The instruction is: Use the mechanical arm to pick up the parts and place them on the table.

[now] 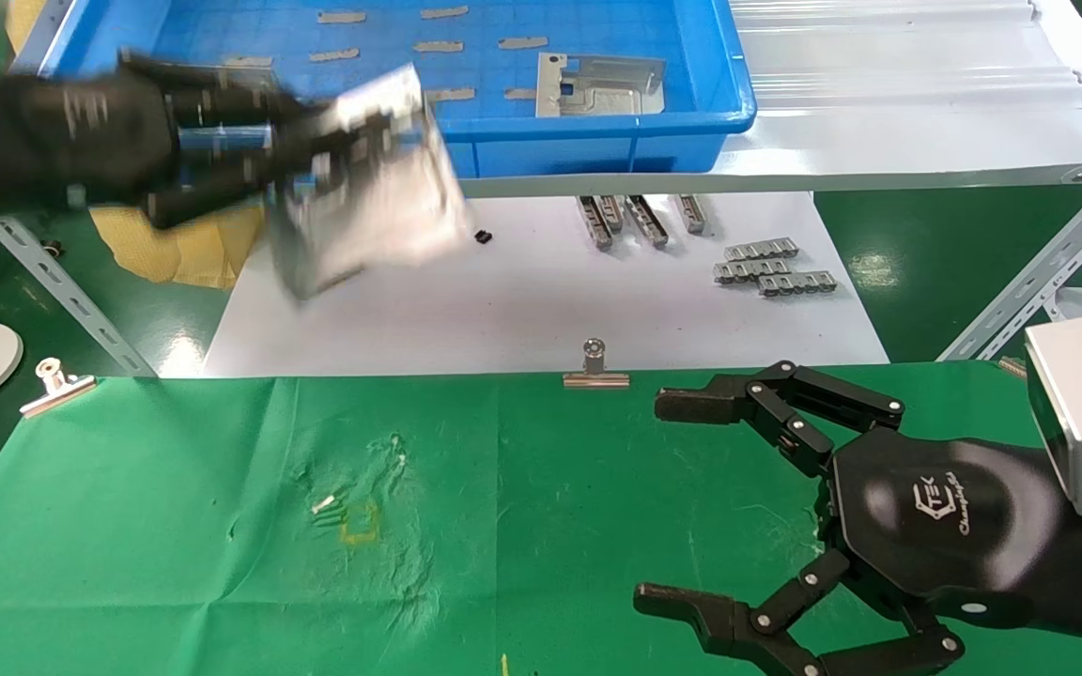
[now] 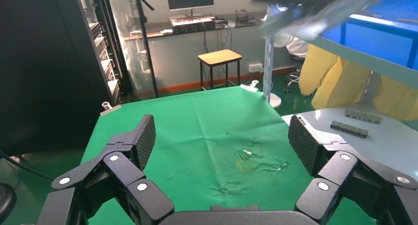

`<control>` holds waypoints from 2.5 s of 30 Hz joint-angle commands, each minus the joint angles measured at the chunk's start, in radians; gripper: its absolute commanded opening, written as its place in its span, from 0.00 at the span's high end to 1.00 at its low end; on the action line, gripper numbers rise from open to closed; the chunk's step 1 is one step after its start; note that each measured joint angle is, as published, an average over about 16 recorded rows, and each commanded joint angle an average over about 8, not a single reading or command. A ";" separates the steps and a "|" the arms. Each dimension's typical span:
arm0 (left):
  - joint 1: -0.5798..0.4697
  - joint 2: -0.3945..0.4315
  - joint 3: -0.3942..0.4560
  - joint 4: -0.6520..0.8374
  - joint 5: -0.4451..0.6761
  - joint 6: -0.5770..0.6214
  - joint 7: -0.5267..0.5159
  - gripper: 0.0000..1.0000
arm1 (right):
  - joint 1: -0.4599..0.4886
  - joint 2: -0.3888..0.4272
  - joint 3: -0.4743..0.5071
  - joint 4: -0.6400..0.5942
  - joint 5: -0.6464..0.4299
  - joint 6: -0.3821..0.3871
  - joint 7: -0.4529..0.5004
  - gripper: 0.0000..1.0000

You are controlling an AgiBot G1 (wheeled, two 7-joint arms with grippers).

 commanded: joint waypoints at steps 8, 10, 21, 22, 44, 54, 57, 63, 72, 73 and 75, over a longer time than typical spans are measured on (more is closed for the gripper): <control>0.164 -0.126 0.167 -0.214 -0.088 -0.013 0.062 1.00 | 0.000 0.000 0.000 0.000 0.000 0.000 0.000 0.00; 0.176 -0.112 0.201 -0.187 -0.063 -0.022 0.102 1.00 | 0.000 0.000 0.000 0.000 0.000 0.000 0.000 0.00; 0.200 0.025 0.304 0.051 0.085 -0.100 0.331 1.00 | 0.000 0.000 0.000 0.000 0.000 0.000 0.000 0.00; 0.201 0.034 0.306 0.069 0.088 -0.100 0.346 0.98 | 0.000 0.000 0.000 0.000 0.000 0.000 0.000 0.00; 0.187 0.135 0.305 0.272 0.090 -0.084 0.573 0.00 | 0.000 0.000 0.000 0.000 0.000 0.000 0.000 0.00; 0.251 0.091 0.230 0.343 -0.037 0.001 0.394 0.00 | 0.000 0.000 0.000 0.000 0.000 0.000 0.000 0.00; 0.271 0.082 0.205 0.360 -0.077 0.004 0.342 0.00 | 0.000 0.000 0.000 0.000 0.000 0.000 0.000 0.00; 0.277 0.080 0.200 0.362 -0.086 0.004 0.343 0.00 | 0.000 0.000 0.000 0.000 0.000 0.000 0.000 0.00; 0.308 0.059 0.174 0.271 -0.099 -0.004 0.300 0.00 | 0.000 0.000 0.000 0.000 0.000 0.000 0.000 0.00; 0.317 0.054 0.167 0.249 -0.104 -0.006 0.287 0.00 | 0.000 0.000 0.000 0.000 0.000 0.000 0.000 0.00; 0.335 0.043 0.151 0.207 -0.115 -0.009 0.261 0.00 | 0.000 0.000 0.000 0.000 0.000 0.000 0.000 0.00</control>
